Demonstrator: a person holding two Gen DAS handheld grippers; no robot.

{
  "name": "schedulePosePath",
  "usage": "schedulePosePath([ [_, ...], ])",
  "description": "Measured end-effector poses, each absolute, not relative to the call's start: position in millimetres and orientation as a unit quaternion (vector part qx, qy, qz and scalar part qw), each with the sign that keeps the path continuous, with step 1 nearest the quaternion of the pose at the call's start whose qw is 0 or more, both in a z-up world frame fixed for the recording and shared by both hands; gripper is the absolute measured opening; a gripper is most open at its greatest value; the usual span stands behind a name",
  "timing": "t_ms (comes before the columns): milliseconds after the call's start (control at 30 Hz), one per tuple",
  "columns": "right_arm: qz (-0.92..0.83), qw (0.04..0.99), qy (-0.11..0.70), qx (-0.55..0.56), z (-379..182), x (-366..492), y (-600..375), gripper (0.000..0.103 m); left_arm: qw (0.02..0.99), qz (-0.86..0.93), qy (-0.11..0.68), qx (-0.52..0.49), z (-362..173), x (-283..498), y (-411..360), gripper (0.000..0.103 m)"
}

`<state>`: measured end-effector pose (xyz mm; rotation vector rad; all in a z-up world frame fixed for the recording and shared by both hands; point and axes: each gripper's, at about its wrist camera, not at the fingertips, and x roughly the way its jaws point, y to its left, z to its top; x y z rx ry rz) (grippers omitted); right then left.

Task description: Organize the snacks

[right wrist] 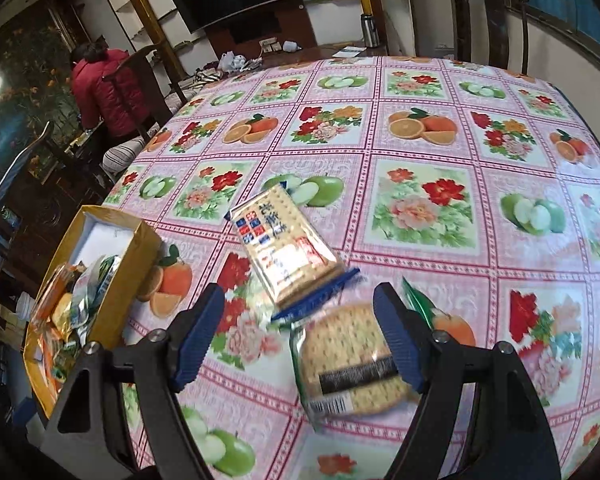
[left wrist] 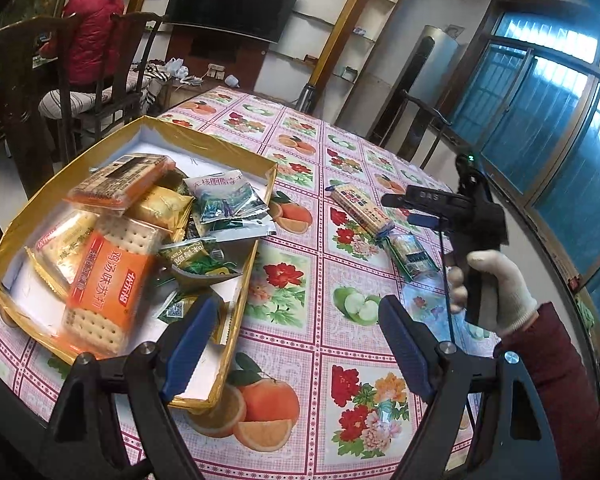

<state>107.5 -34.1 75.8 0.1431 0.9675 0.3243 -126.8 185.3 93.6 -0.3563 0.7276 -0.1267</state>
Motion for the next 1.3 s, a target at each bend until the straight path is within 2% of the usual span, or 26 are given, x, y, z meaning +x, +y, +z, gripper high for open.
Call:
schedulePosePath([
  [200,0.147,0.850,0.503,0.053,50,157,-6,0.078,0.920,-0.061,0.350,-0.164,92,-122,194,0.083],
  [367,0.129,0.848,0.515,-0.015,38,158,24,0.075,0.917,-0.062,0.353,-0.175,88,-115,200,0.083],
  [400,0.120,0.850,0.512,-0.039,37,153,32,0.063,0.916,-0.063,0.354,-0.176,87,-113,200,0.083],
  [433,0.118,0.850,0.510,-0.058,38,148,38,0.060,0.916,-0.063,0.355,-0.176,87,-113,201,0.083],
  [567,0.154,0.836,0.521,-0.076,40,116,57,0.058,0.915,-0.065,0.357,-0.176,89,-115,200,0.083],
  [767,0.235,0.800,0.545,-0.092,38,22,61,0.057,0.918,-0.071,0.353,-0.165,93,-118,193,0.083],
  [800,0.241,0.797,0.546,-0.092,38,4,52,0.058,0.918,-0.072,0.355,-0.162,92,-117,190,0.083],
  [900,0.259,0.791,0.549,-0.083,40,-31,24,0.069,0.915,-0.082,0.360,-0.163,90,-112,180,0.083],
  [1000,0.285,0.787,0.548,0.013,55,-36,-21,0.070,0.914,-0.091,0.363,-0.157,90,-110,167,0.083],
  [1167,0.183,0.851,0.482,0.097,79,3,-90,0.077,0.910,-0.111,0.378,-0.133,89,-110,142,0.083],
  [1300,0.141,0.867,0.470,0.083,76,51,-95,0.084,0.903,-0.124,0.393,-0.123,86,-113,125,0.083],
])
